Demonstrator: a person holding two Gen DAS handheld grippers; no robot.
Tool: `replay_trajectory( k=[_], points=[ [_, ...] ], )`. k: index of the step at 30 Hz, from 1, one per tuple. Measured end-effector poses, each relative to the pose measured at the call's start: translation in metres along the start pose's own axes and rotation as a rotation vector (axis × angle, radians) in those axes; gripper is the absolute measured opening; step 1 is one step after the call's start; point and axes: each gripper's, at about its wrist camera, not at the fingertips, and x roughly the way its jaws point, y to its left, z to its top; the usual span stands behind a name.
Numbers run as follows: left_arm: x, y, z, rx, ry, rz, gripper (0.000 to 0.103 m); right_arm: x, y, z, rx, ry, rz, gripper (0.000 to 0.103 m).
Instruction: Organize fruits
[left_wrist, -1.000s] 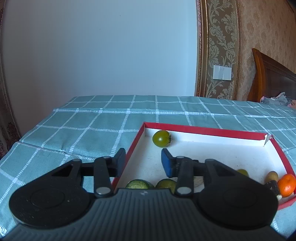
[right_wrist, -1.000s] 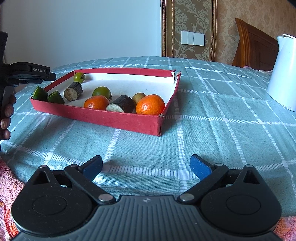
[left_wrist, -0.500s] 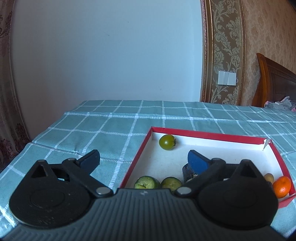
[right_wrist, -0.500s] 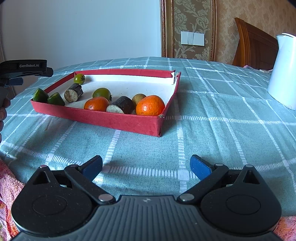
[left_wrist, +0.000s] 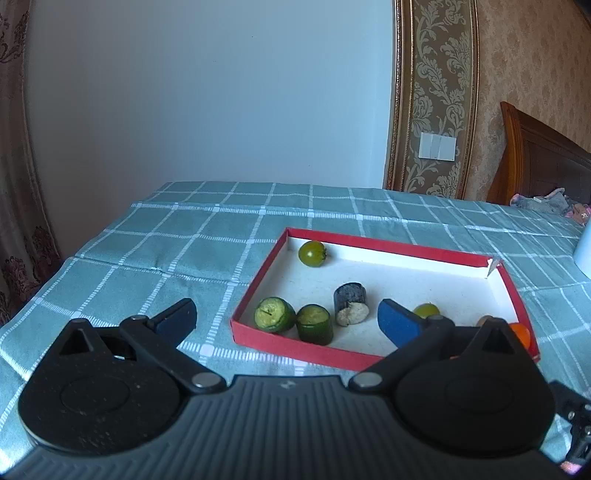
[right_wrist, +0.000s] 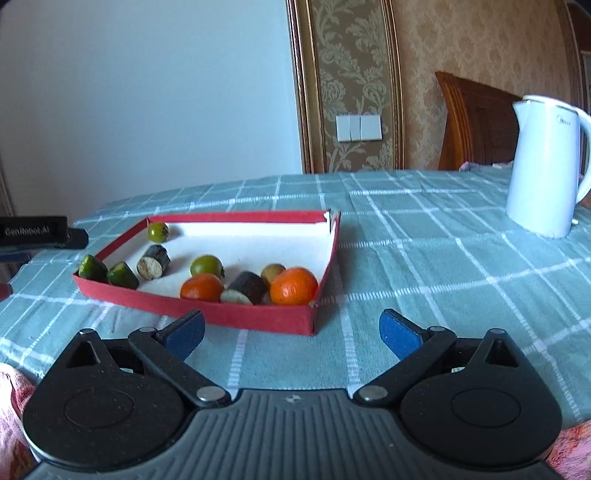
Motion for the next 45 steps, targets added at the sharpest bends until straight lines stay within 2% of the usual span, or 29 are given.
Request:
replay_trajectory(
  k=[5,9,16,27,33,45],
  points=[
    [-0.012,-0.012,-0.011,0.009,0.009,0.003,0.103,-0.017,0.019,0.014,-0.032,-0.081,-0.026,0.102],
    [-0.018,-0.018,-0.019,0.011,0.011,0.008,0.103,-0.012,0.027,0.019,-0.034,-0.052,-0.053,0.102],
    [-0.024,-0.025,-0.026,0.021,0.028,0.001,0.103,-0.005,0.032,0.009,-0.032,-0.006,-0.014,0.102],
    [-0.029,-0.031,-0.028,0.040,0.019,0.011,0.103,-0.011,0.035,0.008,-0.037,-0.009,0.013,0.102],
    [-0.031,-0.025,-0.028,0.003,0.001,-0.023,0.103,-0.012,0.035,0.007,-0.038,-0.006,0.032,0.102],
    [-0.026,-0.022,-0.031,0.009,0.006,0.023,0.103,-0.015,0.041,0.005,-0.050,-0.009,0.049,0.102]
  ],
)
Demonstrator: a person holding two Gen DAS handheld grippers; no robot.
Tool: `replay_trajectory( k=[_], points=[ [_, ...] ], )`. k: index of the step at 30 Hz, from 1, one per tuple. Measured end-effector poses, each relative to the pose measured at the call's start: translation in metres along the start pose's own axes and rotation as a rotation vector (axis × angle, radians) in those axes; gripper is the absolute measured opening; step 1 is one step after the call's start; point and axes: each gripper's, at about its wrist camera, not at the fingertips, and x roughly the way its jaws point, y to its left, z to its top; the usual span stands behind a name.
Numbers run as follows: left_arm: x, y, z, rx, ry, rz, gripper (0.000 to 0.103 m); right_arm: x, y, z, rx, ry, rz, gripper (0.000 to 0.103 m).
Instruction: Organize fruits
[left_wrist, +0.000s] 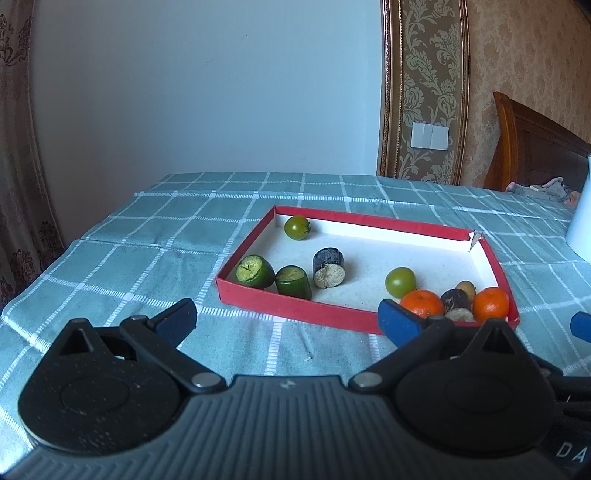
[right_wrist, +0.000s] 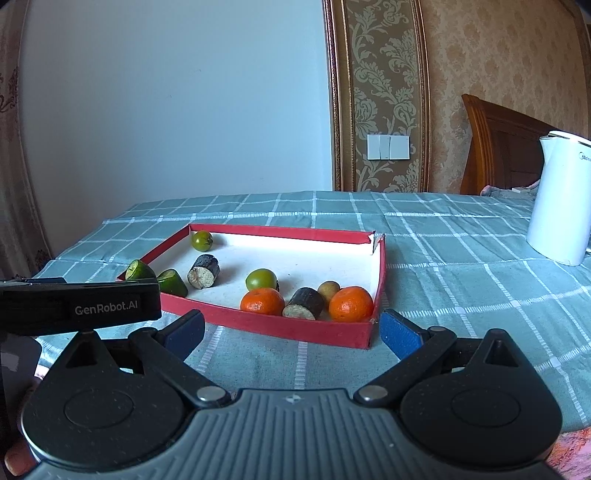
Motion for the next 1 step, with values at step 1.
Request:
replay_trajectory(
  k=[1],
  points=[
    [0.0006,0.0011,-0.0005,-0.005,0.001,0.002,0.103,0.0001,-0.0001,0.0000,0.000,0.000,-0.001,0.102]
  ],
)
